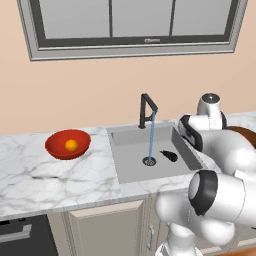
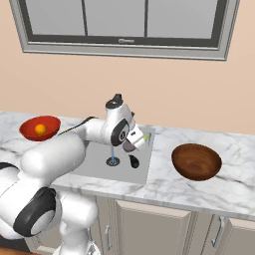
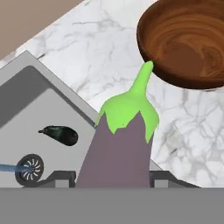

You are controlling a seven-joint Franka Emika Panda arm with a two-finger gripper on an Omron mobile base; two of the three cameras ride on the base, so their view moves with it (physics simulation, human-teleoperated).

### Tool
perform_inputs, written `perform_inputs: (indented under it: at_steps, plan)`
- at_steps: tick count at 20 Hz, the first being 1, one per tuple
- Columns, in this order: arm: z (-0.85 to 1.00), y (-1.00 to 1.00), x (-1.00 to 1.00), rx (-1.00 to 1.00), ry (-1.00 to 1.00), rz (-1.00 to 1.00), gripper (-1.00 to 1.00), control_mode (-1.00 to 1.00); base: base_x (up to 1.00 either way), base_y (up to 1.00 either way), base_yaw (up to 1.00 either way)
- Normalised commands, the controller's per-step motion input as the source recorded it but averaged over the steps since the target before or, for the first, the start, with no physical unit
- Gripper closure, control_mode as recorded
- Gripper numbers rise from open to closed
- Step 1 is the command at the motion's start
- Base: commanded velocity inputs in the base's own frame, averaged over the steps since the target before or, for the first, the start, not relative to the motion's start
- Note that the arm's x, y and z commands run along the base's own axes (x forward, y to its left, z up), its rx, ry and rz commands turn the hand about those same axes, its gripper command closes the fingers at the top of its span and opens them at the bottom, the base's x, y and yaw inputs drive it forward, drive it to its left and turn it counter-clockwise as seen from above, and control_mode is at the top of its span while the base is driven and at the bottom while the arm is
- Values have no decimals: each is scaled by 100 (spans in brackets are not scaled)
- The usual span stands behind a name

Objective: Pick the eggplants from the sink and place them in one bowl. Place the orange in the other bowl. Then turn off the sink faucet.

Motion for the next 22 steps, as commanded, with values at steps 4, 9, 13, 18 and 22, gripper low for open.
perform_inputs:
  at_steps: [4,9,13,18,22]
  plan:
    - [29,-96,0,3,10,-7,100,-100,0,0,0]
    - [22,-82,0,9,2,-6,100,-100,0,0,0]
    - [4,-74,2,8,3,-3,100,-100,0,0,0]
    - [-4,-62,20,4,9,-2,100,-100,0,0,0]
    - [-25,-53,34,8,7,0,100,-100,0,0,0]
